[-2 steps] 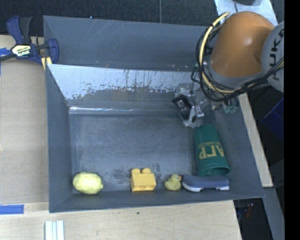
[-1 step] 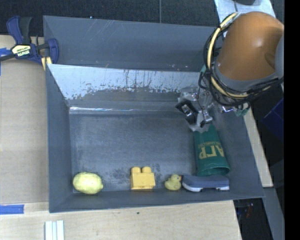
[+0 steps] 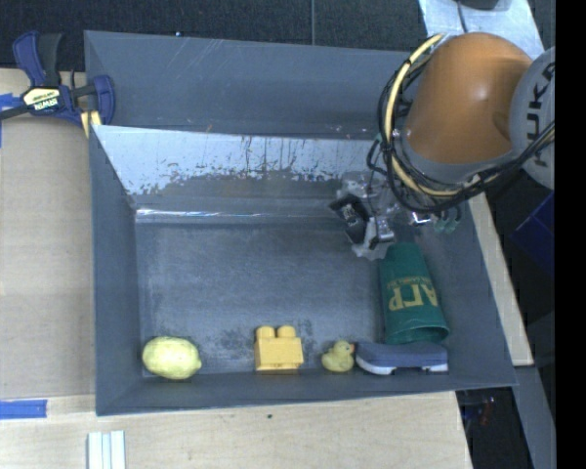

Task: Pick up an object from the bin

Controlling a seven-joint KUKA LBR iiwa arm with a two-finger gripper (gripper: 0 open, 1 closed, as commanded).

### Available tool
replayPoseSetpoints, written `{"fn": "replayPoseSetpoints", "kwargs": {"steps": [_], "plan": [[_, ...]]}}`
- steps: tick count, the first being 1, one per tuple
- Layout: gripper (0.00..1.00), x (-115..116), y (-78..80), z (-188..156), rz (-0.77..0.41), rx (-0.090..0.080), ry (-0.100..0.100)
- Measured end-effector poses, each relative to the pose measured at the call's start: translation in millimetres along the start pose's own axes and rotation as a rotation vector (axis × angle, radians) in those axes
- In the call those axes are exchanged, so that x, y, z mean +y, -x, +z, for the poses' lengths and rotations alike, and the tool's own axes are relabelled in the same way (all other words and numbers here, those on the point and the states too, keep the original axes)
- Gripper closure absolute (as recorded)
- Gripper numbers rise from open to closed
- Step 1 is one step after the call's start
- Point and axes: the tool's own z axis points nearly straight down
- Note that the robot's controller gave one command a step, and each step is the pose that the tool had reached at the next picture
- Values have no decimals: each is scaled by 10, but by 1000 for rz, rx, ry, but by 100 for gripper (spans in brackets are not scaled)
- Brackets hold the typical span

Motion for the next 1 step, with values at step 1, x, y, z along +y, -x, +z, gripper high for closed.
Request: {"fn": "replayPoseSetpoints", "kwargs": {"steps": [1], "plan": [[100,77,-99,21,-40,3,0]]}}
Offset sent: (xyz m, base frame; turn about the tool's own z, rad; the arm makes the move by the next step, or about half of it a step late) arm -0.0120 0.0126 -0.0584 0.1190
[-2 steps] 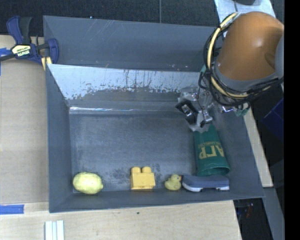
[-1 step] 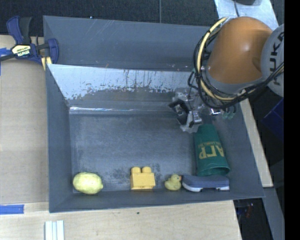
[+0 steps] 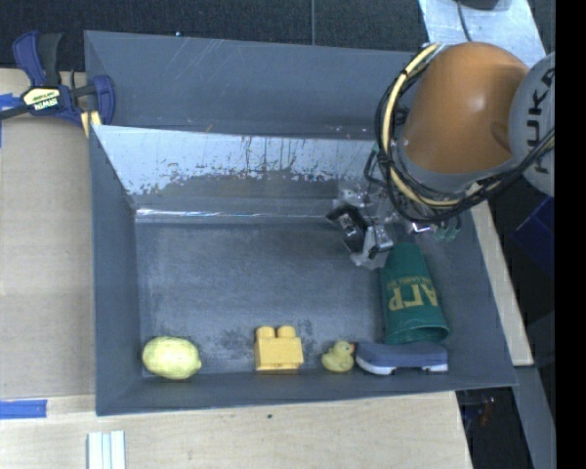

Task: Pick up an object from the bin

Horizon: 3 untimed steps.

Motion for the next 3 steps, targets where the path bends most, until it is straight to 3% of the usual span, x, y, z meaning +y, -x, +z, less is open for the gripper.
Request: {"fn": "replayPoseSetpoints", "kwargs": {"steps": [1,2,3], "plan": [[100,32,1,314,43,-6,0],[100,27,182,239,90,-5,-1],[100,49,210,458,-85,-7,0]]}}
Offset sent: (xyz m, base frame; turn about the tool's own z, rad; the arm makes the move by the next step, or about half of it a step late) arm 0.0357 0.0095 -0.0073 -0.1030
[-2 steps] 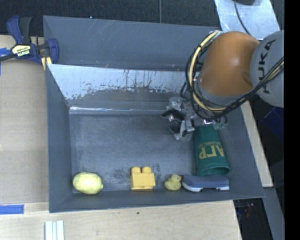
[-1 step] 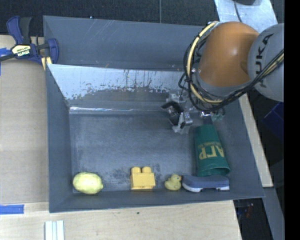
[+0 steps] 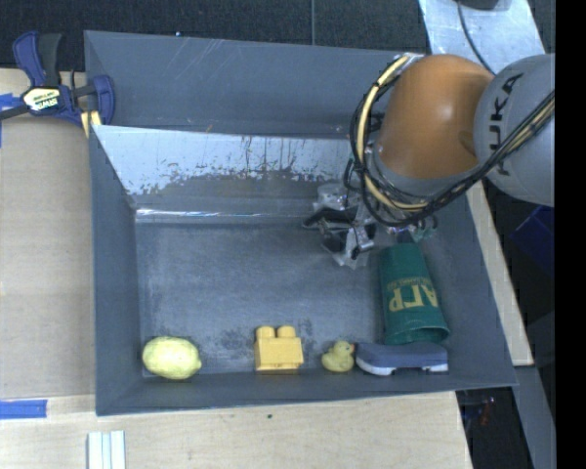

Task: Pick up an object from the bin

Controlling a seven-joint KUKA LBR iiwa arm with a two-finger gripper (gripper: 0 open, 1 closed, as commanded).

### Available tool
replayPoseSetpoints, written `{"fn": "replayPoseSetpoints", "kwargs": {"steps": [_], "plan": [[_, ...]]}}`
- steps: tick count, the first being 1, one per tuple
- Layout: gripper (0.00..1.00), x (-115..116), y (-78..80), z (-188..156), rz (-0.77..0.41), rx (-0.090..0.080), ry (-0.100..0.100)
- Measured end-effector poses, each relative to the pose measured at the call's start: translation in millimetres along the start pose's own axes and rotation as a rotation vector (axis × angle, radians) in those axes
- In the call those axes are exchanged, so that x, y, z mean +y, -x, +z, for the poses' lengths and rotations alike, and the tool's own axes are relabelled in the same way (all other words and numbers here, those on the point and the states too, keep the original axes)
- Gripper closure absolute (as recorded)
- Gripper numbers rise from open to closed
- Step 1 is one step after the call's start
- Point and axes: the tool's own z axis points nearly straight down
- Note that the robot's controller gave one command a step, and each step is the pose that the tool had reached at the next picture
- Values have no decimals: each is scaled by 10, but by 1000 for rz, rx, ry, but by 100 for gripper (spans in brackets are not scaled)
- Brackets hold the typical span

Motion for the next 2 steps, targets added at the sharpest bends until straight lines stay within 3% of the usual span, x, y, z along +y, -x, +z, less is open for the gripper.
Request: {"fn": "replayPoseSetpoints", "kwargs": {"steps": [1,2], "plan": [[100,-63,6,37,262,-2,0],[100,-154,20,264,194,-10,-2]]}}
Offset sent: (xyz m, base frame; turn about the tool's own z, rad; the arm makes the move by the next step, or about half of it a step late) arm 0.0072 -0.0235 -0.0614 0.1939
